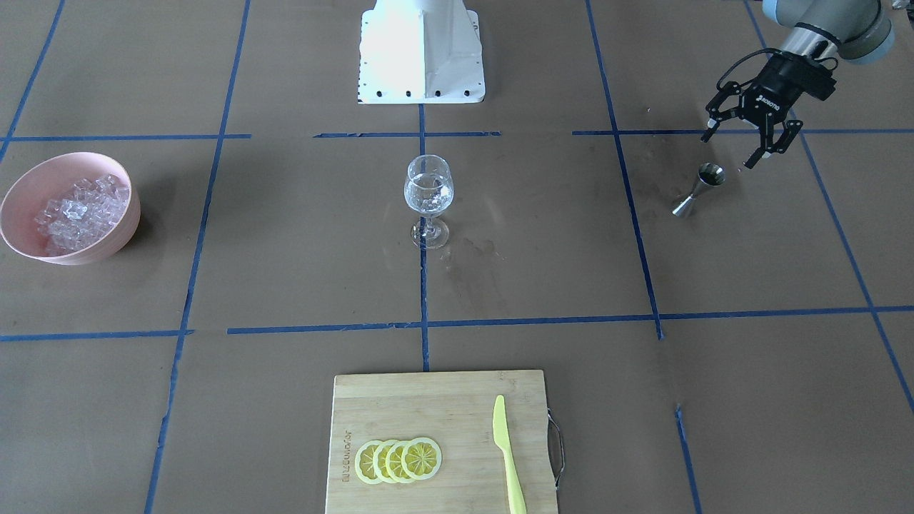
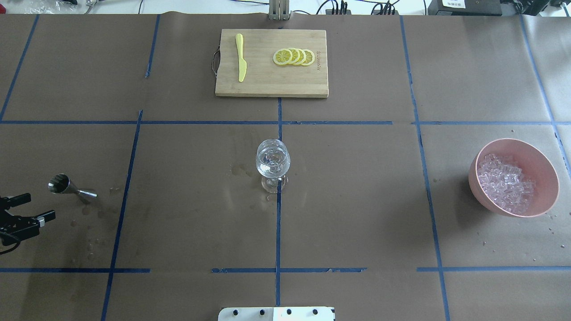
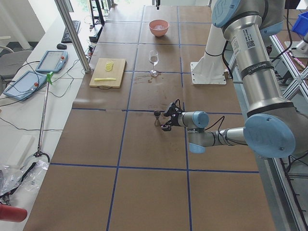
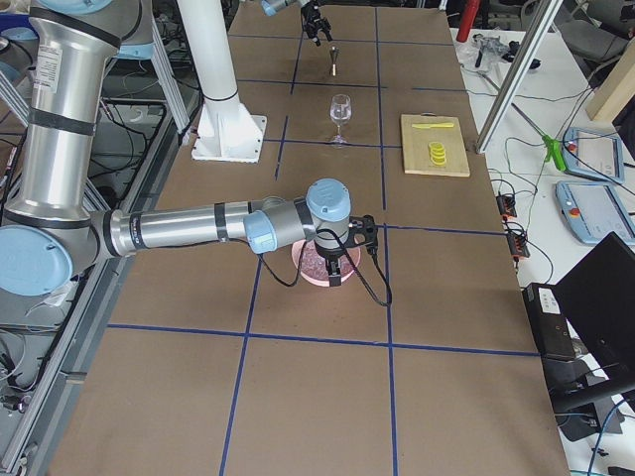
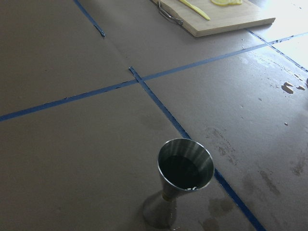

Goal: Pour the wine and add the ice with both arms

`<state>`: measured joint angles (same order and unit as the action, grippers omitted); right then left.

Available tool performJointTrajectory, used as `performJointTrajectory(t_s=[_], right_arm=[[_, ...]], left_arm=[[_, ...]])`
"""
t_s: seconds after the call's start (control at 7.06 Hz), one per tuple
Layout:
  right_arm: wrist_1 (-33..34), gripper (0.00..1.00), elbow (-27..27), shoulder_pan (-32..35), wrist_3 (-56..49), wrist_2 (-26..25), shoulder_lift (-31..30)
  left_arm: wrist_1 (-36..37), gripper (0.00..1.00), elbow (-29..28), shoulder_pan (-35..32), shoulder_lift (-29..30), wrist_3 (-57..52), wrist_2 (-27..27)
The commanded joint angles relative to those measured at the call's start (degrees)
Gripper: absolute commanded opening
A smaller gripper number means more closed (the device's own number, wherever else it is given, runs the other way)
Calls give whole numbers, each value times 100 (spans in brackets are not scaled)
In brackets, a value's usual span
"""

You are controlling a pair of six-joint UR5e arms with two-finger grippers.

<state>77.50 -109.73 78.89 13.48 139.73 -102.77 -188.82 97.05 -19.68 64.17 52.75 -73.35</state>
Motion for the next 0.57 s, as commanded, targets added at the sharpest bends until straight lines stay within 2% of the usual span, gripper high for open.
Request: performJointTrajectory(t_s=[0.0, 0.28, 0.43], right_arm=[[-15, 100, 13, -6, -13, -16, -6], [-15, 100, 13, 3, -4, -7, -15], [-15, 100, 22, 3, -4, -7, -15]], left_arm=[[46, 99, 7, 1314, -1, 1015, 2500], [99, 99, -62, 1693, 51, 1035, 3621], [99, 99, -263, 1765, 295, 1035, 3739]])
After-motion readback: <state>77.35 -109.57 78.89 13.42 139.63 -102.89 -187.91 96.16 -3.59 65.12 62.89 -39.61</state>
